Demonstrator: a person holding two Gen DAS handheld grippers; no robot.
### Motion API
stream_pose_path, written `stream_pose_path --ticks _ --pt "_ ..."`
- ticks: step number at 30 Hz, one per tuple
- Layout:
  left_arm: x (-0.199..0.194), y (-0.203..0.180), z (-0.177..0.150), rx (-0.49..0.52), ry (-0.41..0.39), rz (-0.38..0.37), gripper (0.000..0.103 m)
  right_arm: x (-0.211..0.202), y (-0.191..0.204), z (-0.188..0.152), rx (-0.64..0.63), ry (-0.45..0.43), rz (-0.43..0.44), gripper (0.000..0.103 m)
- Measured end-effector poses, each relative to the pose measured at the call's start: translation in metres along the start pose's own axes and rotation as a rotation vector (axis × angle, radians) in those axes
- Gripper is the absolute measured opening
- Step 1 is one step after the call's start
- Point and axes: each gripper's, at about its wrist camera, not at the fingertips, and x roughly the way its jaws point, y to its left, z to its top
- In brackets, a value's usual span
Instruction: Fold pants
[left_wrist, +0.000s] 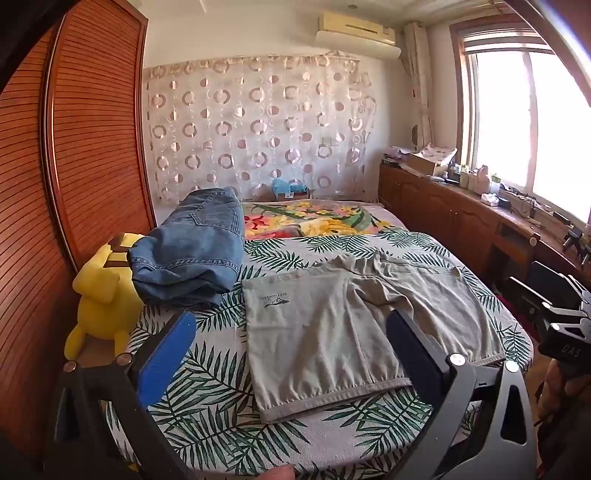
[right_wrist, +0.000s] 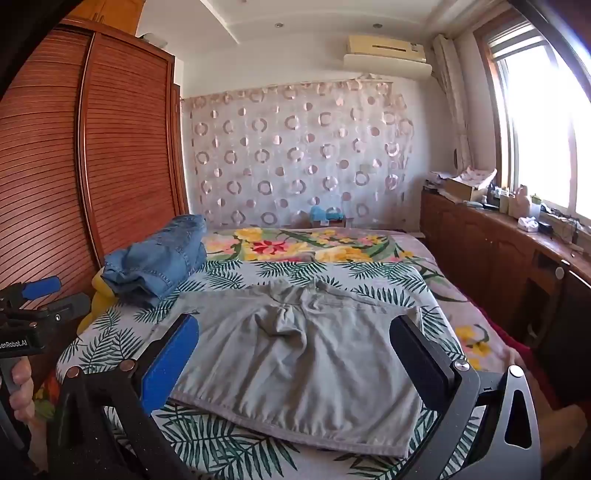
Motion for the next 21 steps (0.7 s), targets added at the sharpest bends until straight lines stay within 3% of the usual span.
stream_pose_path --ticks 21 --pt "-0.0095 -0.0002 0.0024 0.005 -0.027 -0.003 0.103 -0.0011 -0.0001 -0.0009 -0.005 -0.001 -0.006 0.103"
